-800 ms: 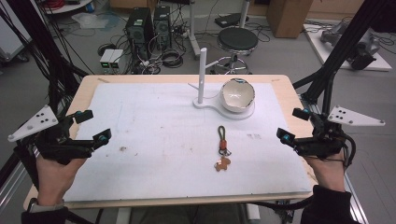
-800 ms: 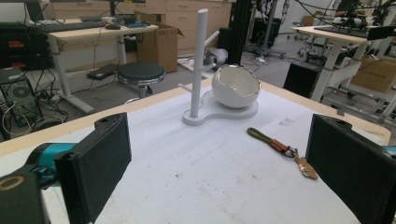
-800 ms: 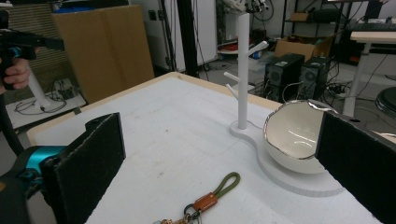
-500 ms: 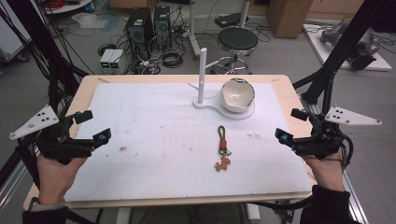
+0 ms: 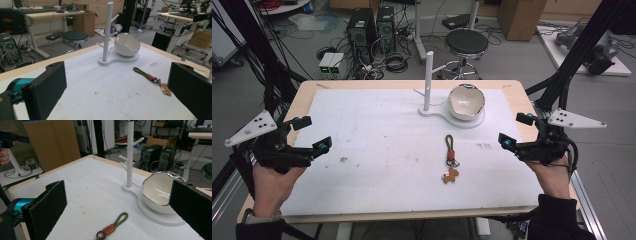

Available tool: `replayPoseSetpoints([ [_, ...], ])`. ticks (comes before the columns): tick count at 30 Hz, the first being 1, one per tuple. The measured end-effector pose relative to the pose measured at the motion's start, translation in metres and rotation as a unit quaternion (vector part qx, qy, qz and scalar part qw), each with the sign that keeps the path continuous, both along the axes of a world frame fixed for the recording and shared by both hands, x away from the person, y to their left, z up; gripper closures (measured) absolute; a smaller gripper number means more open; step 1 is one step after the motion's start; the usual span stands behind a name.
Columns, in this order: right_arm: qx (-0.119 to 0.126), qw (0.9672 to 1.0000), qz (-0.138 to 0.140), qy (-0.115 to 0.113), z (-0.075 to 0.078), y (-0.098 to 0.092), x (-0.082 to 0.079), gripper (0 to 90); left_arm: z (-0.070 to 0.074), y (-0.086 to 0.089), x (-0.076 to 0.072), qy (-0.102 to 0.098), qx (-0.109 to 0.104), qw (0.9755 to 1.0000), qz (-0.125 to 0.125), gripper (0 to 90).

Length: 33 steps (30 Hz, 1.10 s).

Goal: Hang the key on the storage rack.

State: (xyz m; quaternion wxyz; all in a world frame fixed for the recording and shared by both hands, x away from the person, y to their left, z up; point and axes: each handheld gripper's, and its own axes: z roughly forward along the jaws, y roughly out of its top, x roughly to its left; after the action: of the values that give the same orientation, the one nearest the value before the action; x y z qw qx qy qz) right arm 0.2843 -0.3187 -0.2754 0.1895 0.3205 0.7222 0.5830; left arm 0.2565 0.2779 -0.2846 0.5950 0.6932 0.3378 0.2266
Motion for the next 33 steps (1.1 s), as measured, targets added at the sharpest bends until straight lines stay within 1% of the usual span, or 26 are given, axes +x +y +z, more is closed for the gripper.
replayPoseSetpoints([
  [3,-0.006,1.0000,-0.004,0.003,0.000,0.012,0.008,0.6,-0.001,0.000,-0.001,0.002,-0.003,1.0000,0.000,2.7],
  [5,-0.008,1.0000,-0.004,0.004,0.000,0.022,0.014,0.6,-0.003,0.000,-0.001,0.006,0.001,1.0000,0.000,2.7],
  [6,-0.008,0.9999,-0.003,0.006,-0.002,0.028,0.017,0.6,-0.003,-0.001,-0.002,0.006,0.002,1.0000,0.000,2.7],
  [9,-0.023,0.9997,0.002,0.010,-0.009,0.045,0.028,0.6,-0.002,0.000,-0.003,0.004,0.002,1.0000,0.001,2.7],
  [11,-0.029,0.9993,0.005,0.024,-0.014,0.055,0.035,0.6,-0.002,0.000,-0.003,0.004,0.001,1.0000,0.001,2.7],
  [14,-0.045,0.9982,0.009,0.038,-0.021,0.067,0.044,0.6,-0.004,-0.001,-0.002,0.007,0.002,1.0000,0.000,2.7],
  [15,-0.049,0.9978,0.010,0.043,-0.022,0.070,0.046,0.6,-0.005,-0.002,-0.001,0.010,0.004,0.9999,-0.002,2.7],
  [16,-0.049,0.9978,0.010,0.043,-0.022,0.070,0.046,0.6,-0.005,-0.002,0.000,0.012,0.006,0.9999,-0.002,2.7],
  [17,-0.052,0.9975,0.008,0.048,-0.024,0.076,0.050,0.6,-0.004,-0.004,0.001,0.013,0.005,0.9999,-0.003,2.7],
  [18,-0.053,0.9974,0.008,0.049,-0.025,0.078,0.052,0.6,-0.004,-0.004,0.001,0.013,0.005,0.9999,-0.003,2.7],
  [22,-0.060,0.9961,0.006,0.065,-0.029,0.082,0.059,0.6,-0.004,-0.007,0.006,0.012,0.007,0.9999,-0.008,2.7],
  [24,-0.069,0.9951,0.003,0.071,-0.032,0.084,0.062,0.6,-0.006,-0.008,0.009,0.016,0.008,0.9998,-0.010,2.7],
  [26,-0.067,0.9950,0.002,0.075,-0.036,0.085,0.065,0.6,-0.006,-0.007,0.010,0.018,0.008,0.9998,-0.009,2.7],
  [28,-0.067,0.9949,-0.006,0.075,-0.041,0.085,0.068,0.6,-0.005,-0.007,0.011,0.016,0.004,0.9998,-0.009,2.7],
  [29,-0.068,0.9943,-0.012,0.082,-0.044,0.085,0.071,0.6,-0.005,-0.007,0.011,0.016,0.004,0.9998,-0.009,2.7],
  [30,-0.069,0.9936,-0.016,0.088,-0.048,0.085,0.074,0.6,-0.005,-0.008,0.012,0.017,0.004,0.9998,-0.011,2.7],
  [32,-0.084,0.9912,-0.032,0.097,-0.055,0.085,0.080,0.6,-0.005,-0.009,0.014,0.018,0.009,0.9997,-0.015,2.7],
  [33,-0.087,0.9904,-0.039,0.100,-0.058,0.085,0.083,0.6,-0.005,-0.011,0.014,0.019,0.007,0.9997,-0.015,2.7],
])
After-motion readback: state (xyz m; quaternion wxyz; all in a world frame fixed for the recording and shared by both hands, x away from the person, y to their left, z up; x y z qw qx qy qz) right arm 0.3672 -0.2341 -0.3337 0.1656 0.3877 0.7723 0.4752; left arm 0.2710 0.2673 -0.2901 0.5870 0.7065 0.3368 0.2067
